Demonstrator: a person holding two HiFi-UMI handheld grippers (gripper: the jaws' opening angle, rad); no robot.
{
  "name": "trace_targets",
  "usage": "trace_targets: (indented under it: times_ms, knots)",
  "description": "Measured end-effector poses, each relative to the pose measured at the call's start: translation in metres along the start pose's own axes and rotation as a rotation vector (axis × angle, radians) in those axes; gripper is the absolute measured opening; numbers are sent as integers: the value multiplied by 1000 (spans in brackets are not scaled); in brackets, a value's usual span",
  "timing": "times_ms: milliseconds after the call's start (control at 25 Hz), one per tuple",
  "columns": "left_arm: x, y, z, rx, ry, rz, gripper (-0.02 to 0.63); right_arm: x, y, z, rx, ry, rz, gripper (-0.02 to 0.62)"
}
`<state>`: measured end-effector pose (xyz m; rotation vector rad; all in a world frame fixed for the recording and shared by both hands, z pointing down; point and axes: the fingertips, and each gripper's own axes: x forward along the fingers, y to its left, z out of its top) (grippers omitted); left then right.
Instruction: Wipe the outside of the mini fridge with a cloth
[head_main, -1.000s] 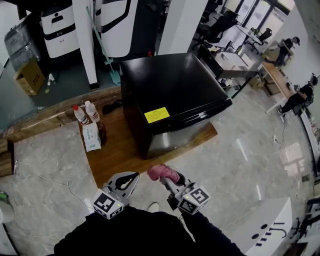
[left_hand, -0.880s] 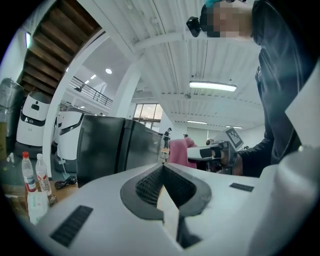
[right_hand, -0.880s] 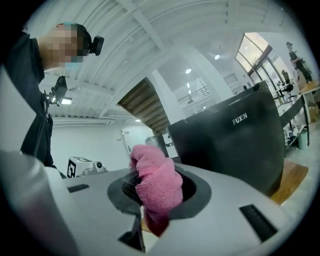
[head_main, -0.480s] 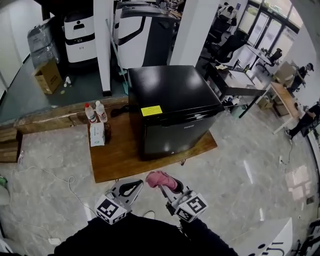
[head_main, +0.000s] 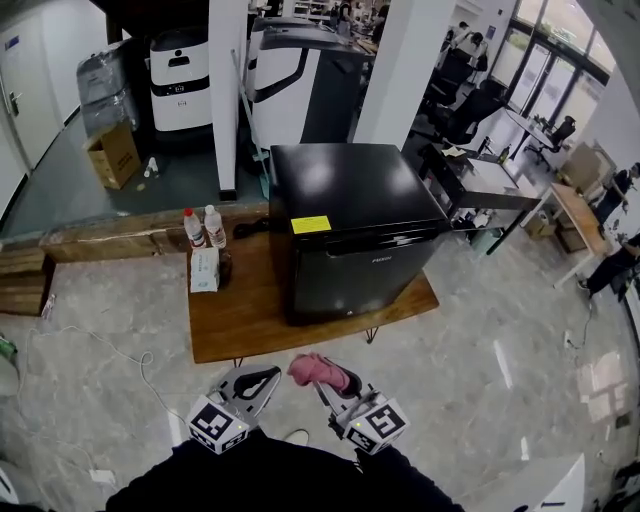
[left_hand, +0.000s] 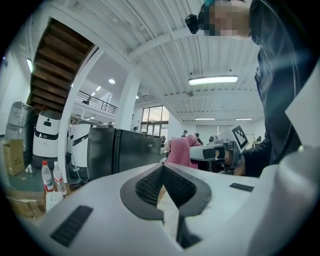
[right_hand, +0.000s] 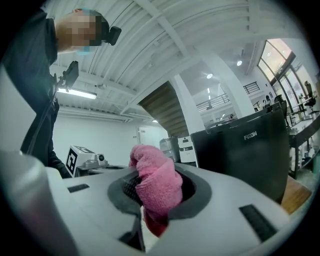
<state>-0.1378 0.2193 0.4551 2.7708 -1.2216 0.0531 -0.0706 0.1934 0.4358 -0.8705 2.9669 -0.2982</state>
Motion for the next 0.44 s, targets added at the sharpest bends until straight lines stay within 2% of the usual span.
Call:
trace_targets:
  times_ms: [440]
  knots:
    - [-6,-15,-2,2,-12,25,6,1,14,-3,-28,14,53,78]
